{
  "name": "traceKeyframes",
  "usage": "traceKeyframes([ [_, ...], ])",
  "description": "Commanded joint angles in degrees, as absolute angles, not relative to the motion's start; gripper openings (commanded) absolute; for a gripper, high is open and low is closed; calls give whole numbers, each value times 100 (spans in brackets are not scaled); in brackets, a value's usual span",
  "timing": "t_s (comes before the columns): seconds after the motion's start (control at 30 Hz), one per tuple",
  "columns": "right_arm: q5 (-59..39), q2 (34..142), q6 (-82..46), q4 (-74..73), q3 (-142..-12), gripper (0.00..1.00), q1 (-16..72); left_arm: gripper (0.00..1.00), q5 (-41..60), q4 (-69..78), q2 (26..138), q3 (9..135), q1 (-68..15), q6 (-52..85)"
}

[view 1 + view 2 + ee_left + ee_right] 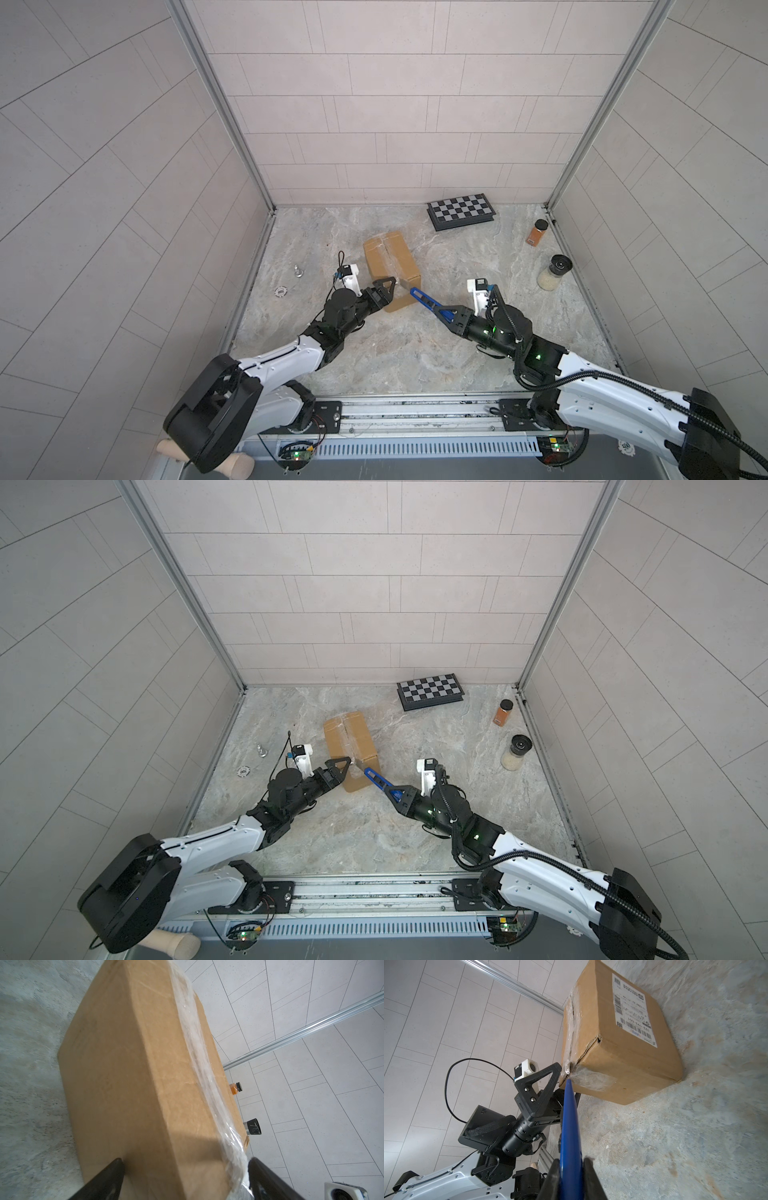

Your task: Unpack the express box

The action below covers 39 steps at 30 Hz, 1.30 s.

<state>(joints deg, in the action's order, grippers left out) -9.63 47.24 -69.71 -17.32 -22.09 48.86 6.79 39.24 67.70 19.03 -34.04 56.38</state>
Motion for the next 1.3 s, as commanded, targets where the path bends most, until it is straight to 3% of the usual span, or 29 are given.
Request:
traceKeyframes([
  [0.0, -1071, 4730, -7102, -1908, -2400, 0, 4956, 96, 748, 4125, 6674, 1898, -3472, 5695],
  [1.27, -1000, 5674, -7041, -2245, -2688, 0, 5186, 97, 450, 4080, 6411, 1970, -3832, 5825],
])
